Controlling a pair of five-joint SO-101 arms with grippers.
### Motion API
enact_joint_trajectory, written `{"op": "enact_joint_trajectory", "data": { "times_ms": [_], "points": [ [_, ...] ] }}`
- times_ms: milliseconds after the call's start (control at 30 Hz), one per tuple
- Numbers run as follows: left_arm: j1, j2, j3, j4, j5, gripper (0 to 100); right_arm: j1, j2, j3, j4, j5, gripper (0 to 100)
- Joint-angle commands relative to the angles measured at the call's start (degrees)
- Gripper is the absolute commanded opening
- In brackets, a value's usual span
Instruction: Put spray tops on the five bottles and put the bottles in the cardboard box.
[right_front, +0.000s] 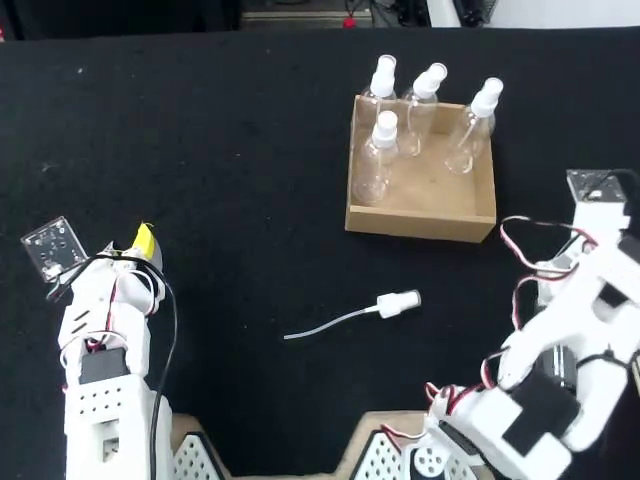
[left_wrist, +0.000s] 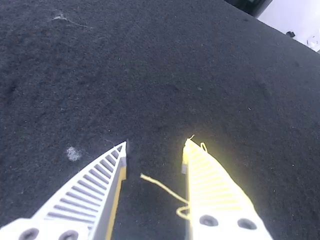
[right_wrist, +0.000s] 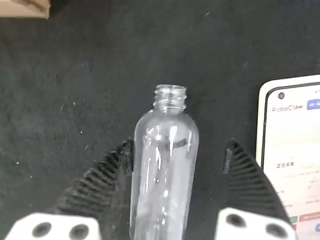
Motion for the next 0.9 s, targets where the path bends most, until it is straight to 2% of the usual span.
{"op": "enact_joint_trajectory", "data": {
  "times_ms": [0, 100, 300, 600, 700, 867],
  "points": [
    [-0.31, -0.79, -0.92, -1.14, 0.09, 18, -0.7, 3.21, -11.03, 12.57, -0.7, 25.4],
    [-0.31, -0.79, -0.92, -1.14, 0.09, 18, -0.97, 8.31, -17.89, 21.36, -0.7, 25.4],
    [-0.4, -0.79, -1.01, -1.14, 0.09, 18, -0.09, 21.49, -27.3, 27.16, -0.7, 25.4],
    [-0.04, -0.79, -1.01, -1.14, 0.09, 18, 0.44, 27.03, -32.13, 26.37, -0.35, 25.4],
    [-0.22, -0.79, -1.01, -1.14, 0.09, 18, 0.62, 27.21, -31.87, 22.77, 0.18, 25.4],
    [-0.04, -0.79, -1.01, -1.14, 0.09, 18, 0.88, 26.68, -26.42, 21.63, 8.53, 25.4]
  ]
}}
